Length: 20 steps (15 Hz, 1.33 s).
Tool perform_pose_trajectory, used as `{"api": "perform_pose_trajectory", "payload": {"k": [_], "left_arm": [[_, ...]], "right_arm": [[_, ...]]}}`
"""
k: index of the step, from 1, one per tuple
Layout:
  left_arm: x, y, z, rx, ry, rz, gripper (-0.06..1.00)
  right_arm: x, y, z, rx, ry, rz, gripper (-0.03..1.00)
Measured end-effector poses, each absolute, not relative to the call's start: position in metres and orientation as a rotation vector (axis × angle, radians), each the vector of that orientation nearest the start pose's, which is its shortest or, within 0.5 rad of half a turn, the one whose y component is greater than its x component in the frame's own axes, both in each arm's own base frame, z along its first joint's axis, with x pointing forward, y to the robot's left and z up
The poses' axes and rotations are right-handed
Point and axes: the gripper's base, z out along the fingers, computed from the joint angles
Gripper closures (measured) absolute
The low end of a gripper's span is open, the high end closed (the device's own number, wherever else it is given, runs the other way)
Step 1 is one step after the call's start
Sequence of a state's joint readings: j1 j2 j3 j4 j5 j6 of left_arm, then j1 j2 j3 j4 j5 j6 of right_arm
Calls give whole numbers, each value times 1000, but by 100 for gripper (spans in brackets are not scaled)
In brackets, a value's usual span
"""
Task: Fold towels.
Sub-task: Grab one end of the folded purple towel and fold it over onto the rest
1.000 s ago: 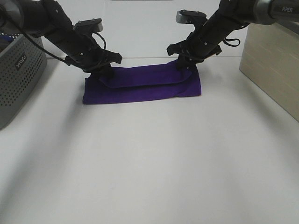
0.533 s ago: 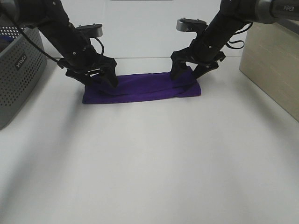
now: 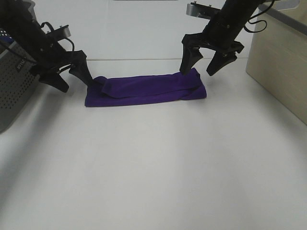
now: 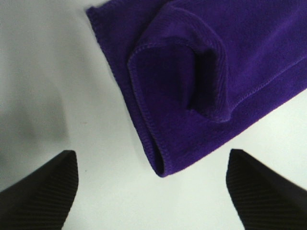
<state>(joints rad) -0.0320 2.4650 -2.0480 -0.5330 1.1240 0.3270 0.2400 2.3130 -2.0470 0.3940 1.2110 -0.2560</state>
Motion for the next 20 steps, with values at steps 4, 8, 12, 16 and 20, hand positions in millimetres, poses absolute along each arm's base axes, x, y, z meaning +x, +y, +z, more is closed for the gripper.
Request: {"api": "perform_pose_trajectory", "payload": {"k": [4, 8, 12, 16, 20], "left_arm": [[506, -52, 101, 160, 2849, -835, 17], [511, -60, 94, 87, 2799, -946, 17], [515, -101, 89, 156, 2784, -981, 19], [521, -129, 89, 236, 2820, -785, 59], [524, -123, 99, 348, 2861, -662, 92]], "right_arm": [[465, 147, 199, -550, 2863, 553, 13], [465, 147, 199, -546, 2864, 554, 13], [465, 147, 199, -547, 2865, 554, 13], [465, 147, 199, -541, 2867, 555, 13], [463, 145, 211, -540, 2847, 517, 13]]}}
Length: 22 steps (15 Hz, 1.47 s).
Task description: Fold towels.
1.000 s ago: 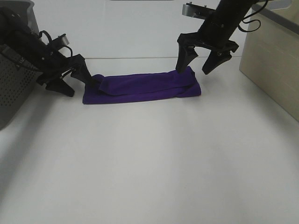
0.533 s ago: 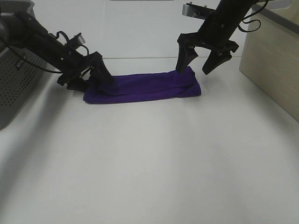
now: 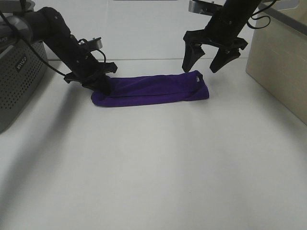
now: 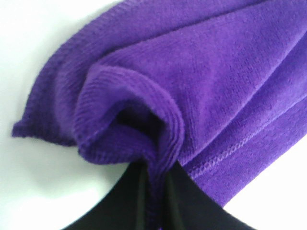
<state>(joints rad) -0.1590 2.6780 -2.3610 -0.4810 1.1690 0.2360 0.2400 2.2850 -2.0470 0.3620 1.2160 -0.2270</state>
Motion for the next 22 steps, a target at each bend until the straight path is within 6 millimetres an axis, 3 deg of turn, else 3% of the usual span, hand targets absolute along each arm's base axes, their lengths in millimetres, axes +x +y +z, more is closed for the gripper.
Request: {"api": "perform_pose_trajectory", "payload": {"k": [2, 4, 6, 8, 11, 12, 17, 19, 22], "left_arm": [[531, -116, 119, 416, 2829, -514, 92], [532, -114, 149, 422, 2772, -487, 92], [528, -125, 180, 455, 2701, -516, 92], [521, -146, 193, 519, 2670, -528, 92], [502, -208, 187, 680, 2650, -564, 92], [492, -240, 177, 707, 2631, -594, 92], [488, -275, 163, 694, 2554, -626, 91], [487, -288, 163, 644, 2498, -708, 81], [488, -298, 160, 546, 2461, -864, 40]], "right_arm": [[459, 141, 233, -539, 2810, 466, 13], [452, 138, 263, -512, 2756, 451, 13], [443, 135, 291, -497, 2703, 447, 13], [436, 134, 309, -483, 2667, 449, 13], [424, 131, 336, -454, 2615, 455, 13], [419, 129, 347, -454, 2590, 454, 13], [412, 128, 361, -454, 2558, 460, 13], [411, 129, 363, -453, 2553, 473, 13], [411, 129, 363, -451, 2552, 484, 13]]}}
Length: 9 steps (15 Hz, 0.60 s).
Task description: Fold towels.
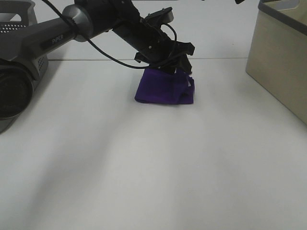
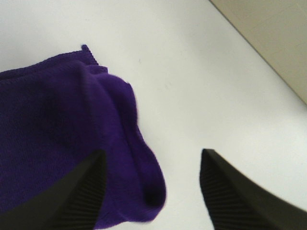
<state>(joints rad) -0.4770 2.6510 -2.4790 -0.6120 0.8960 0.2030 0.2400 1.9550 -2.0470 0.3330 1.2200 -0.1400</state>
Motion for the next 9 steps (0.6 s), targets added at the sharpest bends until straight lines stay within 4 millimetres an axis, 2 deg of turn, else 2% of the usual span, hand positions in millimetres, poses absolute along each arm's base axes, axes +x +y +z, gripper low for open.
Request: {"api": "perform_pose_trajectory", "payload": {"k": [1, 5, 8, 9], "left_arm": [[489, -299, 161, 531, 2448, -882, 31], [488, -298, 167, 603, 2416, -872, 29], [492, -275, 188, 652, 2432, -769, 29], [496, -257, 203, 634, 2456, -688, 29]], "right_arm": [[411, 129, 363, -451, 2552, 484, 13], [410, 129, 363, -457, 2550, 483, 13], [411, 128, 363, -458, 2552, 467, 14], [411, 128, 363, -460, 2553, 454, 14]]}}
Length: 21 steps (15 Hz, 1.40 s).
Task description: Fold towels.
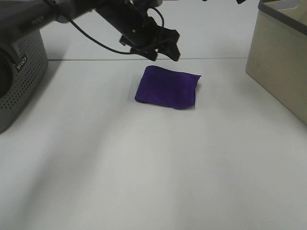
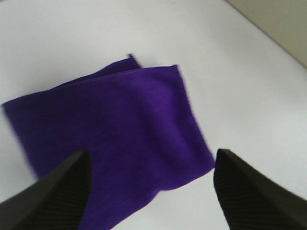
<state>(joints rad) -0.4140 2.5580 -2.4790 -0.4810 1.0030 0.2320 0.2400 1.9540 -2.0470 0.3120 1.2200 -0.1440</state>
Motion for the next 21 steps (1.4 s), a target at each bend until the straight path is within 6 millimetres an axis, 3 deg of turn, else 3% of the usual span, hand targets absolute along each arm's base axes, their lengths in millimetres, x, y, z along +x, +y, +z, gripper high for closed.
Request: {"api": "perform_pose_trajectory", "payload": {"k": [3, 4, 5, 7, 9, 11, 14, 15, 18, 19, 20, 21], "left_arm": [[497, -193, 244, 492, 2604, -363, 29], [497, -166, 271, 416, 2588, -250, 29], [496, -160, 278, 404, 2578, -240, 29], [493, -140, 303, 370, 2537, -209, 29], [484, -108, 325, 326, 2528, -102, 24], [458, -72, 349, 280, 2548, -9, 18], [377, -38, 389, 232, 2568, 37, 16], [359, -34, 397, 223, 2558, 43, 16], [254, -13, 407, 174, 2480, 68, 16], [223, -9, 403, 169, 2450, 77, 16], [163, -5, 383, 166, 2394, 79, 16], [138, -4, 372, 165, 2366, 83, 16]], "right_arm": [[412, 124, 362, -438, 2563, 406, 14], [408, 114, 372, -386, 2556, 345, 14], [406, 110, 376, -371, 2548, 339, 14], [398, 75, 399, -271, 2499, 297, 14], [381, 28, 417, -131, 2469, 234, 14], [344, 7, 424, -77, 2482, 137, 12], [245, 4, 429, -34, 2476, 89, 7], [226, 4, 429, -27, 2466, 90, 7], [114, 5, 422, -34, 2326, 77, 7], [82, 6, 417, -36, 2267, 69, 7], [28, 6, 399, -40, 2152, 61, 7], [8, 6, 389, -42, 2106, 59, 7]]}}
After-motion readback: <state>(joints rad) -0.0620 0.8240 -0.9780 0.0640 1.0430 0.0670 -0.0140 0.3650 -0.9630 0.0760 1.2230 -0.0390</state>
